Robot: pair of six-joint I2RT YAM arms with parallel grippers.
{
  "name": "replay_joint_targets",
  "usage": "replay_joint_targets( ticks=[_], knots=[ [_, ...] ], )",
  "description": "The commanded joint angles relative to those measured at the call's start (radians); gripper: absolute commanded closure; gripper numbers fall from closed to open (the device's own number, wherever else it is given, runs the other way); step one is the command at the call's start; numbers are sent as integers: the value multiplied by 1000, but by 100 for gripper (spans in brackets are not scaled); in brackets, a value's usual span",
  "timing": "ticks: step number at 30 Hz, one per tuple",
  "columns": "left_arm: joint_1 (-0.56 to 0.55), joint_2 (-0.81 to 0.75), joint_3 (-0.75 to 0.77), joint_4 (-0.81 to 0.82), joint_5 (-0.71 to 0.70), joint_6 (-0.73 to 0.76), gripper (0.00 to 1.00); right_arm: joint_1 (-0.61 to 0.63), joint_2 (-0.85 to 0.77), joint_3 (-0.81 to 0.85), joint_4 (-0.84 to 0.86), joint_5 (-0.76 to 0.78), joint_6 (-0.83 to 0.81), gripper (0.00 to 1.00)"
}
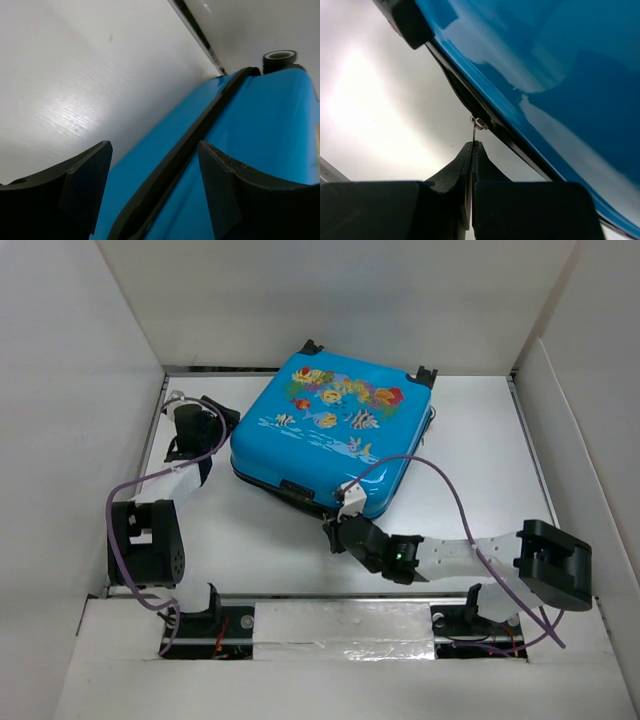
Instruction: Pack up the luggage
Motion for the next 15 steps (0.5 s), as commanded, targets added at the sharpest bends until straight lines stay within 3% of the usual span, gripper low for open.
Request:
replay_joint_targets(
  ticks=[1, 7, 15],
  knots=[
    [-69, -9, 4, 38, 126, 29, 34, 33, 53, 114, 102, -94, -37, 100],
    [-167, -41, -68, 85, 152, 48, 34, 33, 192, 281, 125, -131, -115, 100],
    [-178, -114, -200, 145, 253, 57, 33, 24, 362, 545, 157, -286, -277, 100]
  ],
)
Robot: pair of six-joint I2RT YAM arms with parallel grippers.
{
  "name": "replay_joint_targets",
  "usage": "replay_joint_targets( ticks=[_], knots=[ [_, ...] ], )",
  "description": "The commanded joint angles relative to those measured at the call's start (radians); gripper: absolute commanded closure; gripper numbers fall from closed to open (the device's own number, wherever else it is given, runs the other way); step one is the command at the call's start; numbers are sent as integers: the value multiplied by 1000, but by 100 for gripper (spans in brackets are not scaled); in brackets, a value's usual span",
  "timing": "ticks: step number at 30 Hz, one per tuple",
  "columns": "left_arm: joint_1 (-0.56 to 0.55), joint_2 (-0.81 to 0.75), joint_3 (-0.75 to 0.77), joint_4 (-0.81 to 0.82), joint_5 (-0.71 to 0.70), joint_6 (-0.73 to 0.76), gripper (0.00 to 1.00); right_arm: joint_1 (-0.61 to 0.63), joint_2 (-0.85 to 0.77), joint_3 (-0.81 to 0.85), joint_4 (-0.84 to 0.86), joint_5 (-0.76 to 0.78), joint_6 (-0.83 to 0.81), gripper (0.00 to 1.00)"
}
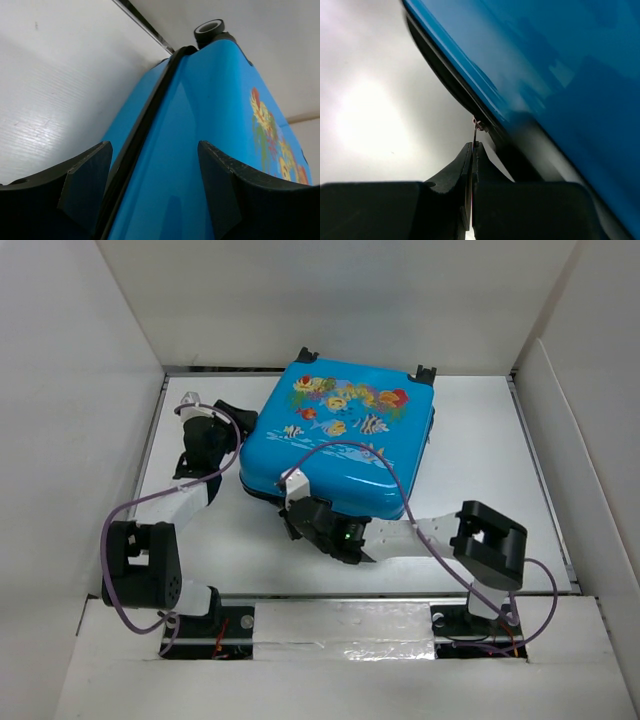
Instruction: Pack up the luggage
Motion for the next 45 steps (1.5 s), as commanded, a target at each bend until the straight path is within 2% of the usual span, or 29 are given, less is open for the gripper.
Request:
replay_joint_targets(
  ticks=[1, 4, 8, 10, 13, 14, 15, 16, 18, 19, 20, 21, 22, 23, 26, 27, 28, 30, 32, 34, 39, 44, 45],
  knots=[
    [-79, 12, -66, -41, 232, 46, 34, 35, 34, 183, 194, -233, -74, 100],
    [-70, 4, -94, -32, 252, 55, 33, 26, 60, 219, 197, -283, -84, 100],
    [-61, -20, -118, -7, 237, 66, 34, 26, -22, 180, 125, -424, -104, 100],
    [-61, -23, -138, 13, 235, 53, 34, 35, -137, 105, 69, -446, -107, 69],
    [-61, -40, -158, 42, 206, 46, 34, 0, -329, 4, -14, -367, -101, 21],
    [-61, -51, -161, 45, 198, 46, 34, -26, -376, -17, -37, -357, -94, 19],
    [-71, -56, -167, 45, 189, 49, 35, -63, -425, -36, -57, -357, -78, 19],
    [-72, -60, -171, 45, 169, 55, 35, -150, -520, -79, -79, -366, -73, 21],
    [-84, -79, -181, 44, 157, 58, 38, -253, -614, -119, -102, -348, -52, 27],
    [-84, -82, -187, 50, 152, 58, 39, -313, -660, -140, -111, -305, -36, 47],
    [-84, -95, -195, 57, 146, 60, 39, -435, -740, -184, -130, -265, -21, 66],
    [-84, -99, -204, 57, 139, 61, 39, -495, -771, -203, -145, -215, 7, 81],
    [-84, -103, -210, 62, 132, 61, 39, -555, -792, -218, -198, -91, 28, 100],
    [-93, -111, -217, 71, 132, 60, 39, -682, -814, -231, -218, -51, 47, 100],
    [-102, -119, -233, 83, 137, 58, 40, -856, -816, -300, -208, -20, 84, 100],
    [-102, -120, -241, 83, 135, 58, 40, -962, -784, -330, -188, -50, 82, 100],
    [-113, -123, -247, 86, 131, 58, 40, -1012, -750, -329, -177, -163, 85, 100],
    [-145, -125, -261, 90, 122, 61, 41, -1090, -612, -311, -170, -257, 93, 100],
    [-174, -125, -266, 82, 94, 72, 41, -1091, -518, -256, -157, -392, 70, 99],
    [-219, -131, -275, 74, 73, 79, 41, -1070, -398, -173, -170, -438, 61, 98],
    [-309, -226, -353, 70, 19, 63, 43, -1027, -218, -36, -101, -579, 15, 98],
    [-494, -370, -417, 18, -133, 29, 43, -1002, 12, 186, -131, -781, -48, 98],
    [-525, -390, -449, 14, -169, -1, 43, -993, 40, 277, -159, -791, -73, 98]
  ],
)
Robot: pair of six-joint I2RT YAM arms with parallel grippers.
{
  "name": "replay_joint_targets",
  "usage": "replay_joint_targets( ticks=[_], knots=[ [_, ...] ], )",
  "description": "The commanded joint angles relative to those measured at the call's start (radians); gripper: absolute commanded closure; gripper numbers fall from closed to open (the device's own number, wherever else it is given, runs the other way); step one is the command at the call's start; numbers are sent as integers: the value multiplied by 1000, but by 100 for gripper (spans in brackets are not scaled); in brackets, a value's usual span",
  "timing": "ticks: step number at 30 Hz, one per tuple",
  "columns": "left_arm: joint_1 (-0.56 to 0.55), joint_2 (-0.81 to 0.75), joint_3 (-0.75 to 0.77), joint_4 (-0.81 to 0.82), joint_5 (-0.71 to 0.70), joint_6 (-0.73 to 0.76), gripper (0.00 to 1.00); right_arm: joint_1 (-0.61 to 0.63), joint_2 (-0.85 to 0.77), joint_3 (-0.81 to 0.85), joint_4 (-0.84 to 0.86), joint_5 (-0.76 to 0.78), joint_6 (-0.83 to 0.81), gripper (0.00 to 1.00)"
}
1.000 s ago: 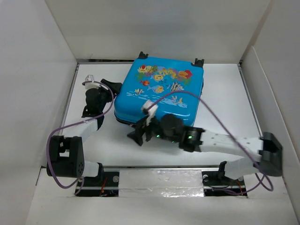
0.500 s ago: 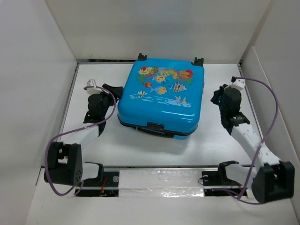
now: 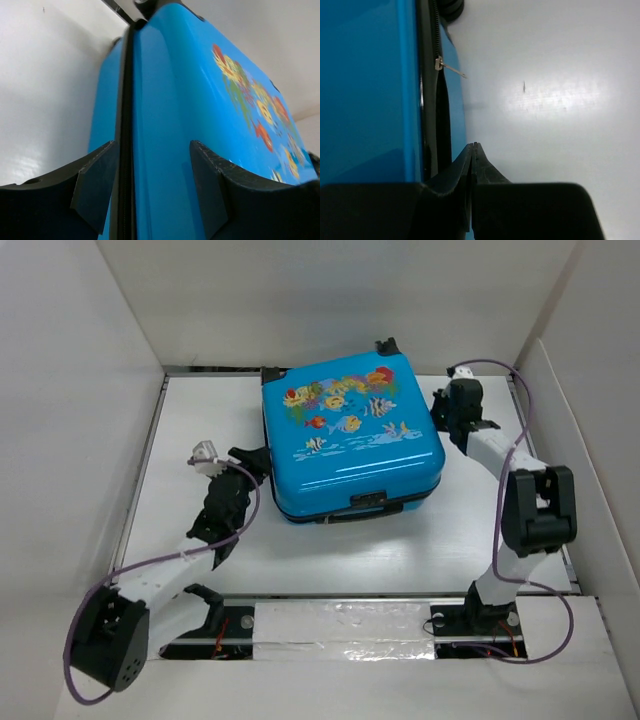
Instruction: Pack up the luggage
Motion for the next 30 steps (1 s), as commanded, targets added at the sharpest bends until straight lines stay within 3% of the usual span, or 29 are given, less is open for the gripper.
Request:
replay_joint_targets(
  ticks=[1, 4, 6, 7, 9, 10, 13, 16, 17, 18, 20, 21, 22, 25, 28, 30],
  knots=[
    [-229, -49, -87, -156, 195, -29, 43, 118, 116, 203, 66, -318, 0, 98],
    [-359, -115, -135, -161, 86, -89, 43, 132, 212, 354, 43, -371, 12, 96],
    [-450, -153, -145, -170, 33, -107, 43, 122, 266, 430, 11, -402, 42, 88],
    [-480, -170, -144, -175, -29, -106, 42, 122, 273, 477, 11, -402, 52, 71],
    [-543, -211, -101, -227, -100, -83, 40, 112, 276, 523, -19, -361, 71, 51],
    [-559, -227, -81, -254, -173, -51, 39, 87, 256, 551, -26, -344, 75, 33],
    [-577, -294, -7, -294, -258, 28, 36, 46, 157, 541, -3, -350, 108, 25],
    [-577, -351, 51, -284, -313, 124, 36, -2, 5, 385, 145, -367, 141, 24],
    [-577, -377, 62, -285, -332, 143, 36, -2, -130, 247, 231, -364, 146, 24],
    [-577, -388, 74, -285, -349, 172, 36, -2, -207, 169, 262, -359, 146, 25],
    [-577, -408, 68, -290, -399, 181, 41, 22, -453, -15, 371, -362, 151, 70],
    [-577, -423, 45, -294, -416, 177, 45, 88, -537, -220, 420, -367, 154, 87],
    [-565, -432, 33, -311, -442, 161, 60, 133, -612, -321, 460, -365, 151, 100],
    [-496, -478, -16, -435, -417, 71, 85, 347, -853, -627, 537, -309, 140, 100],
    [-404, -535, -85, -528, -351, 13, 93, 530, -1011, -778, 409, -237, 132, 100],
    [-350, -555, -143, -535, -289, -7, 93, 613, -1085, -852, 398, -172, 161, 100]
  ],
)
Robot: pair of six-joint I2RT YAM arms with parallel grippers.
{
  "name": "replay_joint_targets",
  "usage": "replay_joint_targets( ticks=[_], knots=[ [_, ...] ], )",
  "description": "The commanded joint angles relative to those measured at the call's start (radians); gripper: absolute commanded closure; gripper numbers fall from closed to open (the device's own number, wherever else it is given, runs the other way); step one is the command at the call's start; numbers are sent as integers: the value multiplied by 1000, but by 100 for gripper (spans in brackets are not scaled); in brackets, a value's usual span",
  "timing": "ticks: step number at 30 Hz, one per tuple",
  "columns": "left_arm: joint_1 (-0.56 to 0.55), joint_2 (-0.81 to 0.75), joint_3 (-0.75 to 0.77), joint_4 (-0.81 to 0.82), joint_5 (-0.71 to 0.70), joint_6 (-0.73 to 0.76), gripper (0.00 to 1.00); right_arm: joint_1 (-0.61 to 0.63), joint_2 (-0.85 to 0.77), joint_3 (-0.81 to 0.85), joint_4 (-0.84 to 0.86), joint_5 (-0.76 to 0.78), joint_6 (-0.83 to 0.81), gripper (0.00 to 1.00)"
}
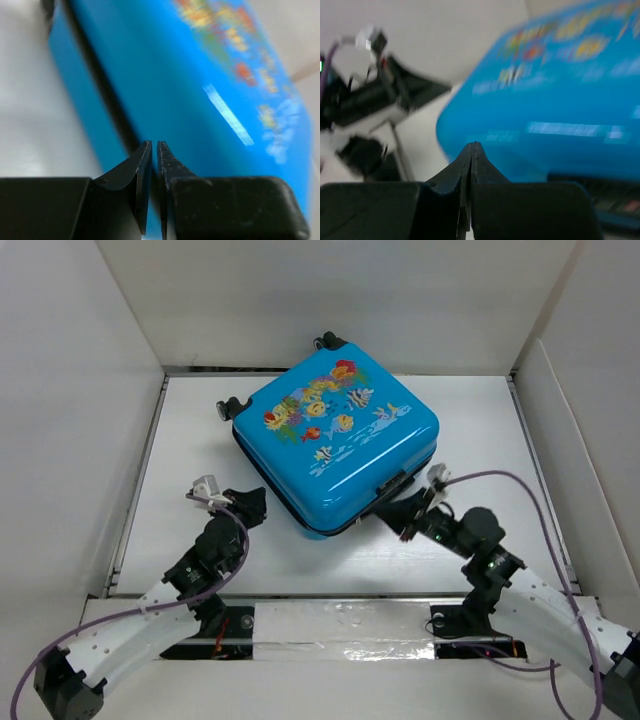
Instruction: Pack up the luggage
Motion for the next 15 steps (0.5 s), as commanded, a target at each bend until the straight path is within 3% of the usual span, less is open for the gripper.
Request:
replay_joint_targets(
  ticks=[1, 2, 3, 4, 5, 10, 11, 15],
  knots=[
    [111, -25, -82, -71, 153, -66, 93, 159, -113, -120, -59, 136, 31, 100],
    [137, -9, -97, -39, 199, -77, 93, 189, -130, -161, -76, 222, 36, 97],
    [163, 6, -114, -23, 239, -80, 93, 215, -138, -171, -90, 261, 33, 87],
    [207, 24, -119, -8, 323, -80, 93, 237, -117, -173, -97, 288, 26, 67],
    [225, 44, -122, 35, 367, -64, 93, 270, -91, -157, -113, 351, 14, 60],
    [239, 178, -120, 122, 508, -47, 89, 281, 107, -107, -70, 428, -38, 61],
    [226, 188, -127, 159, 534, -52, 89, 281, 130, -110, 3, 442, -52, 62],
    [191, 208, -151, 210, 542, -64, 88, 246, 276, -76, 50, 411, -92, 62]
  ],
)
